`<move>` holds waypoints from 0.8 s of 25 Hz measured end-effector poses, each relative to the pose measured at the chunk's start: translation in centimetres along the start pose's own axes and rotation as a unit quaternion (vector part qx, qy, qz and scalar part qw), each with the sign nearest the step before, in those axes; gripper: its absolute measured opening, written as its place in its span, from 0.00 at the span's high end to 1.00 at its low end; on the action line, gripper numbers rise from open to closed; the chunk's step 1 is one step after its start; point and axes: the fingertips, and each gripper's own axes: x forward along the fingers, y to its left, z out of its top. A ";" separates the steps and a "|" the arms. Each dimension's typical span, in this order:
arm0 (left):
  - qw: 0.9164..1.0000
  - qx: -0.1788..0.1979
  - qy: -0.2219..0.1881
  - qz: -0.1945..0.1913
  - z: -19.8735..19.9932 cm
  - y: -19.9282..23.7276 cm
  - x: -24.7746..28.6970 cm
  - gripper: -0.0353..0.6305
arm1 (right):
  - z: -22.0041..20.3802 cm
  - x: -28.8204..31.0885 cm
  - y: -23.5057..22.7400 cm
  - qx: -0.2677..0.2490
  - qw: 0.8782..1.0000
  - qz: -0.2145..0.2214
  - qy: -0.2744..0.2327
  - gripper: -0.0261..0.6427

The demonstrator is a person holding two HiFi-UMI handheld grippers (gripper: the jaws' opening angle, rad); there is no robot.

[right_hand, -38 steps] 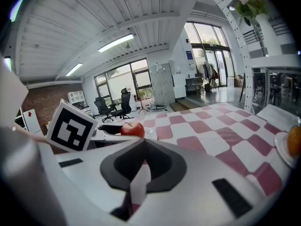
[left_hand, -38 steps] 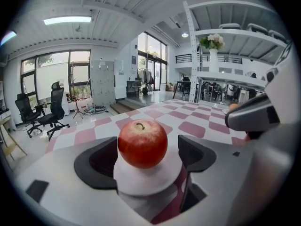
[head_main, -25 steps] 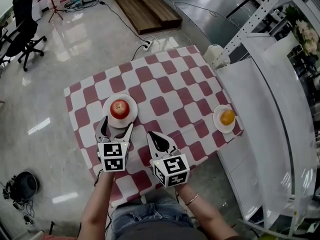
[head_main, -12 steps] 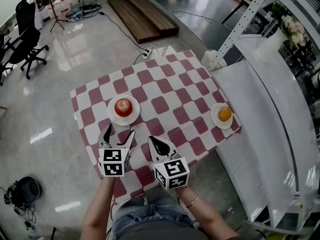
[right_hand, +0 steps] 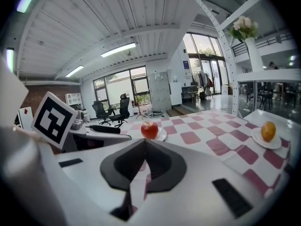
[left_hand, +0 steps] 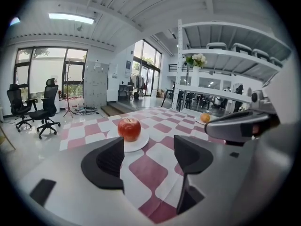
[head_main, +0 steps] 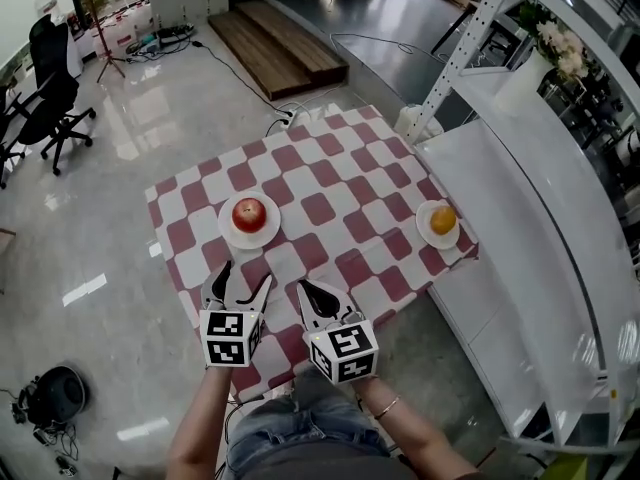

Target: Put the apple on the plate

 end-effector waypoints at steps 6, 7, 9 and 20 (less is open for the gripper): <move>1.000 -0.005 -0.009 -0.010 -0.2 -0.8 -2.3 0.54 | -0.2 -1.2 1.3 -0.002 1.000 -0.003 -0.007 0.94; 1.000 -0.005 -0.011 -0.010 -0.2 -0.9 -2.7 0.55 | -0.3 -1.5 1.5 -0.002 1.000 -0.004 -0.008 0.94; 1.000 -0.005 -0.015 -0.009 -0.2 -0.9 -3.5 0.58 | -0.4 -1.9 1.9 -0.002 1.000 -0.006 -0.010 0.94; 0.999 -0.027 -0.034 -0.006 -0.5 -0.9 -7.0 0.83 | -0.5 -4.0 3.3 -0.003 1.000 -0.015 -0.023 0.94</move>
